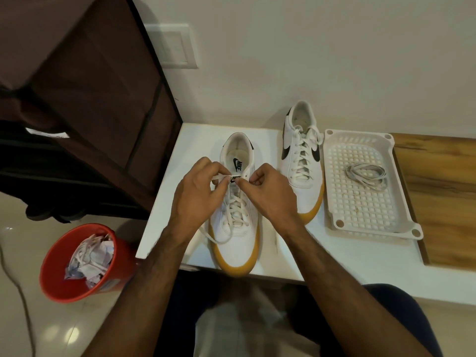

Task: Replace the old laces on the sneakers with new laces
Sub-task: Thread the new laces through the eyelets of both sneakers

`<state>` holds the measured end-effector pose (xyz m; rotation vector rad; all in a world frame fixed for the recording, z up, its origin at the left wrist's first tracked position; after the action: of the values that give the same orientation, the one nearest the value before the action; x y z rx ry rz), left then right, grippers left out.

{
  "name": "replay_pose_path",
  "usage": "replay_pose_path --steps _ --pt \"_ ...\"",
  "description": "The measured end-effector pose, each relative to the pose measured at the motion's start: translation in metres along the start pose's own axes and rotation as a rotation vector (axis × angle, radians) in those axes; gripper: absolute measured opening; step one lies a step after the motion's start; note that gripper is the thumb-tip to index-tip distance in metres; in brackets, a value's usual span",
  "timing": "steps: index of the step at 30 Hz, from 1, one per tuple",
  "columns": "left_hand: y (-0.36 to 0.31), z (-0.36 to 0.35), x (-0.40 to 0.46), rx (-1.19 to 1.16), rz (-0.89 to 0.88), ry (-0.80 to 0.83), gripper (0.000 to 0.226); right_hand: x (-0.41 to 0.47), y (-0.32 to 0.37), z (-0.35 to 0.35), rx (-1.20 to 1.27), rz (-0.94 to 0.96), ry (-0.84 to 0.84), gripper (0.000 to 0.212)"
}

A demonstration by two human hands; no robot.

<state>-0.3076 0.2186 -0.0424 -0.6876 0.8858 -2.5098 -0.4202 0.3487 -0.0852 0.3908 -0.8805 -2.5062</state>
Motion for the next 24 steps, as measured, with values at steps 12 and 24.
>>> replay_pose_path --steps 12,24 --pt "0.008 -0.021 0.003 -0.110 0.100 0.129 0.010 0.011 -0.025 -0.001 0.443 -0.050 0.186 0.011" --pt "0.012 -0.028 0.005 -0.189 0.182 0.080 0.009 0.010 -0.023 0.000 0.413 -0.023 0.165 0.014"
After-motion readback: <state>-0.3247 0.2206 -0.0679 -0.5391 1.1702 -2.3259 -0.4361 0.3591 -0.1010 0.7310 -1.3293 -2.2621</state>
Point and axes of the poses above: each hand's wrist, its own x-axis towards the middle knuckle, its own z-axis out of the back of the hand, y = z × x, the point moved 9 cm from there along x, towards the middle knuckle, and after that the axes turned 10 degrees about -x, right-handed, at the moved point
